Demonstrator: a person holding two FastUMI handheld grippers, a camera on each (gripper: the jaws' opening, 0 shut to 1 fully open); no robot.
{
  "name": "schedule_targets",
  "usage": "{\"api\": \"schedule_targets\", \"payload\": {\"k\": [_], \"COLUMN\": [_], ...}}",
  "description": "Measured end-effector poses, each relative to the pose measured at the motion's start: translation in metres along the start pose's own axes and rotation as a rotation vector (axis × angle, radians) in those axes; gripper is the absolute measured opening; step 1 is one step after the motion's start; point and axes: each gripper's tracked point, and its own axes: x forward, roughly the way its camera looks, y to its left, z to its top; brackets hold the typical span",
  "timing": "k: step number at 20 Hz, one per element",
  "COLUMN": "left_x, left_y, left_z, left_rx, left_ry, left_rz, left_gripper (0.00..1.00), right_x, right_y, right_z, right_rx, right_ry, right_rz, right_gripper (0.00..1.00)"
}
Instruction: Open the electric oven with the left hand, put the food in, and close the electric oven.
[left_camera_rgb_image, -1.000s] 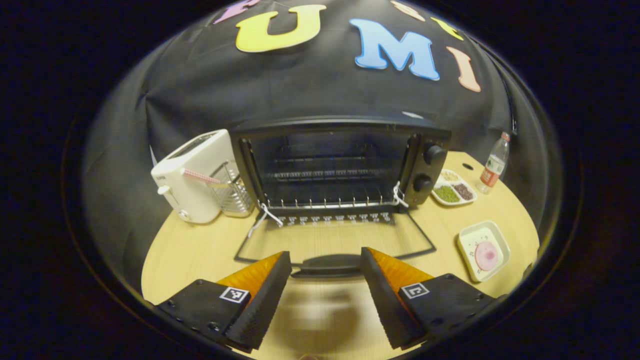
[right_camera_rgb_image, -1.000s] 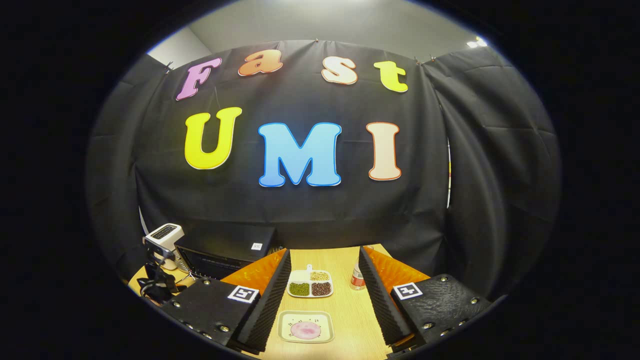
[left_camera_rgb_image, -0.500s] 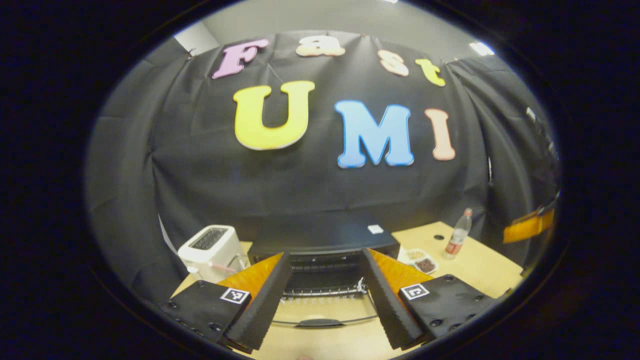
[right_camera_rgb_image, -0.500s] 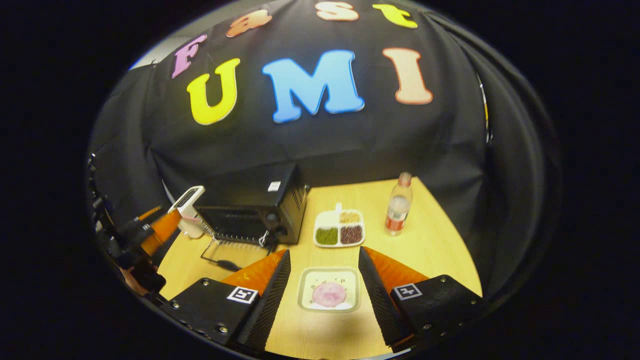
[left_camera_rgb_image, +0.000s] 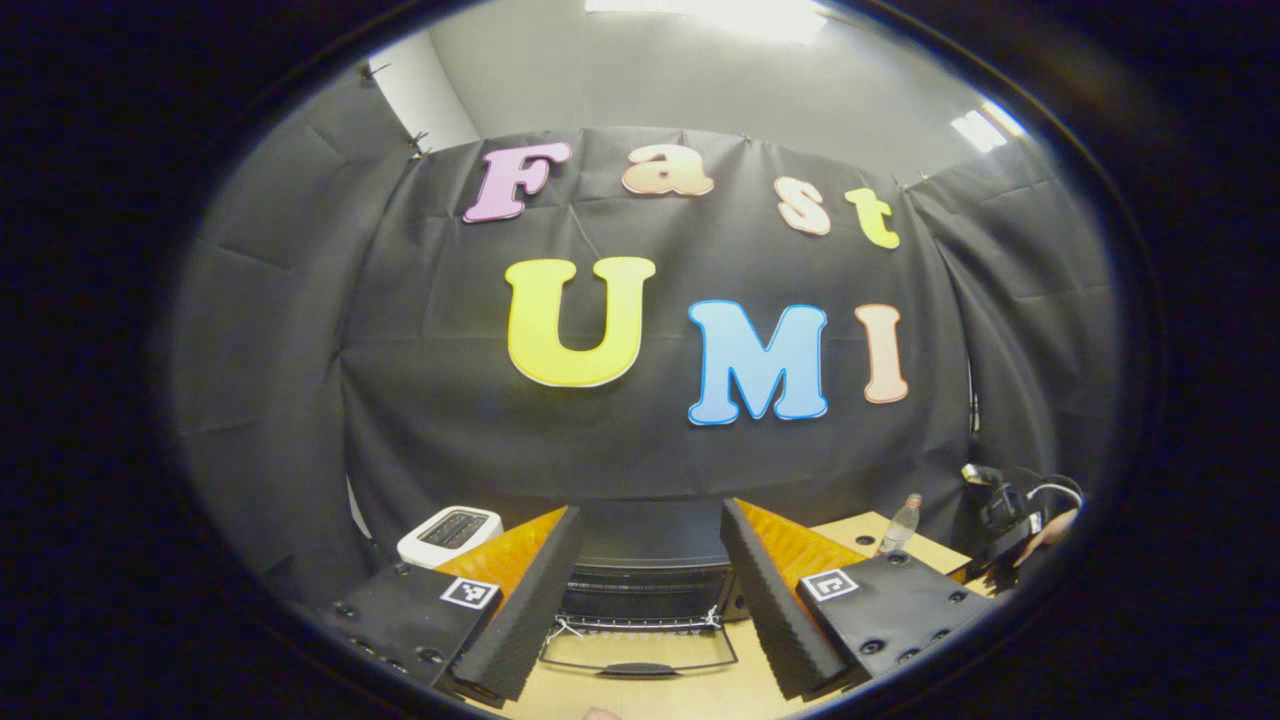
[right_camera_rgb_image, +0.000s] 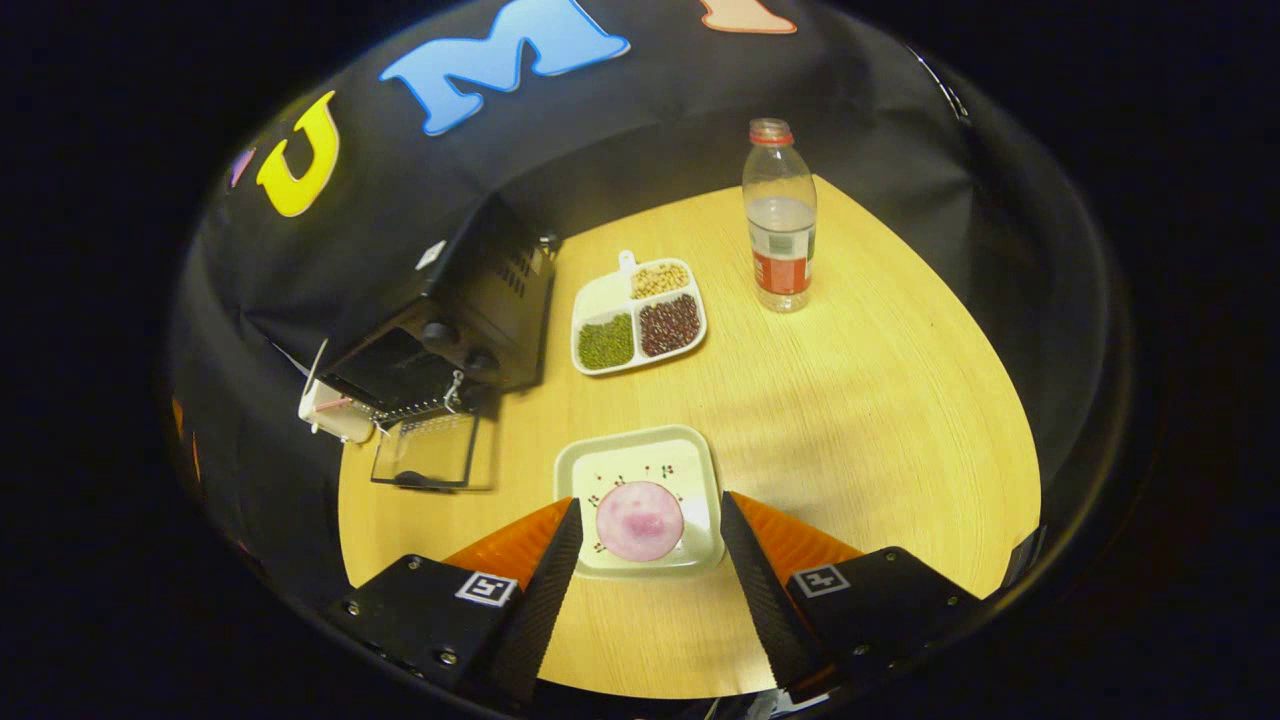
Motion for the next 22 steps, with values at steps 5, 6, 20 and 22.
{"api": "schedule_targets", "payload": {"k": [5, 6, 20, 22], "left_x": [-0.021, -0.026, -0.041, -0.041], "left_y": [0.021, 0.025, 0.046, 0.042], "left_z": [-0.003, -0.005, -0.021, -0.021], "left_rx": [0.008, 0.012, -0.004, -0.005], "left_ry": [0.013, 0.021, 0.081, 0.082], "left_rz": [0.037, 0.046, 0.095, 0.088], "left_gripper": [1.0, 1.0, 1.0, 1.0], "right_x": [0.044, 0.052, 0.093, 0.094], "right_y": [-0.037, -0.042, -0.049, -0.042], "right_z": [-0.001, -0.003, -0.022, -0.028], "right_rx": [-0.045, -0.059, -0.249, -0.192], "right_ry": [0.109, 0.136, 0.265, 0.286], "right_rz": [-0.091, -0.109, -0.2, -0.173], "right_gripper": [0.84, 0.85, 0.77, 0.31]}}
